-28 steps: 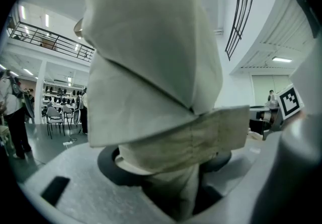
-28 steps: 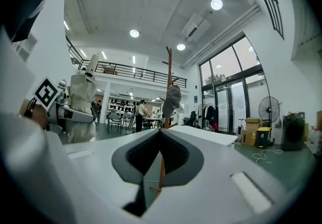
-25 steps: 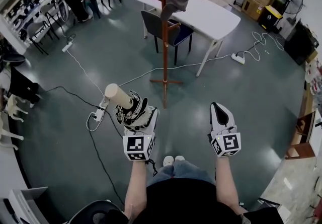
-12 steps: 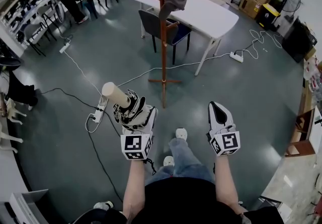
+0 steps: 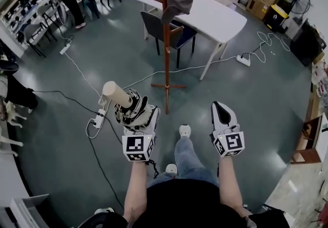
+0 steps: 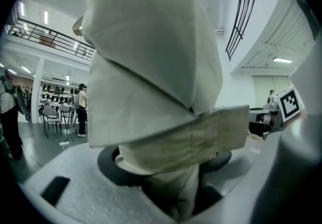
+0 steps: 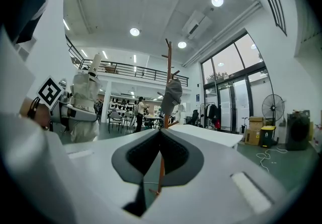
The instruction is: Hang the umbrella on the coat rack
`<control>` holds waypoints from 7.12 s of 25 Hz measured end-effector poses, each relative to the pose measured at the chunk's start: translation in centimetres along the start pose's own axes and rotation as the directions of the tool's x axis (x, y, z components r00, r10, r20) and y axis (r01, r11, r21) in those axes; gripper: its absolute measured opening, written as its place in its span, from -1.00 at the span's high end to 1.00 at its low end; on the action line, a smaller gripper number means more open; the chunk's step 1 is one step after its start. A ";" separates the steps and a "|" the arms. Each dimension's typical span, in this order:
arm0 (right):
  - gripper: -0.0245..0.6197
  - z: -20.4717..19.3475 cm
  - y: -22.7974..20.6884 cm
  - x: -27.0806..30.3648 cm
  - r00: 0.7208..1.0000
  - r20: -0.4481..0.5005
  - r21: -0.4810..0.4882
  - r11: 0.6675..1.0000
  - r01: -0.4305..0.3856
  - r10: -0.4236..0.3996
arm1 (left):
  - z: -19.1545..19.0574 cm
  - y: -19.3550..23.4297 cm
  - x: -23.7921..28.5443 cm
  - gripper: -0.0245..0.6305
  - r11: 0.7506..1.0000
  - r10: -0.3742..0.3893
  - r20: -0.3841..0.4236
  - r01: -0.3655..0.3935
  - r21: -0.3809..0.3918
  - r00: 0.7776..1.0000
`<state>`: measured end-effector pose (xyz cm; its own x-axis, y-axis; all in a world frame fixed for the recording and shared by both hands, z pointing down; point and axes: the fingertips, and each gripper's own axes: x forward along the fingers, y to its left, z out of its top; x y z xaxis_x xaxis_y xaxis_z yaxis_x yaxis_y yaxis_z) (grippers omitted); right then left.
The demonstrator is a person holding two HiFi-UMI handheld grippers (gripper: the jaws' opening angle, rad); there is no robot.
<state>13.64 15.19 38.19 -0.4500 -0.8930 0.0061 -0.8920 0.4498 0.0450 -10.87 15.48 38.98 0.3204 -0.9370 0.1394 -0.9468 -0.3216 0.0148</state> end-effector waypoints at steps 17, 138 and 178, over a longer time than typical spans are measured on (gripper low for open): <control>0.89 -3.7 -8.4 16.5 0.993 -0.064 0.022 0.995 -0.094 0.095 | -2.0 3.4 16.7 0.03 0.999 0.029 -0.069 -0.030 -0.013 0.997; 0.89 -30.6 -7.1 41.6 0.922 -0.143 0.131 0.930 -0.342 0.360 | -38.3 3.4 41.0 0.03 0.965 -0.255 -0.400 0.256 -0.052 0.880; 0.89 -22.9 -4.8 40.8 0.914 -0.142 0.193 0.916 -0.352 0.381 | -20.9 10.7 37.9 0.53 0.995 0.074 -0.154 -0.084 -0.062 0.985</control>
<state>0.54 -23.69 61.06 -0.7448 -0.6467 0.1646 -0.6670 0.7290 -0.1539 -9.50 -20.60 65.15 0.2411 -0.9259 0.2909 -0.9705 -0.2324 0.0646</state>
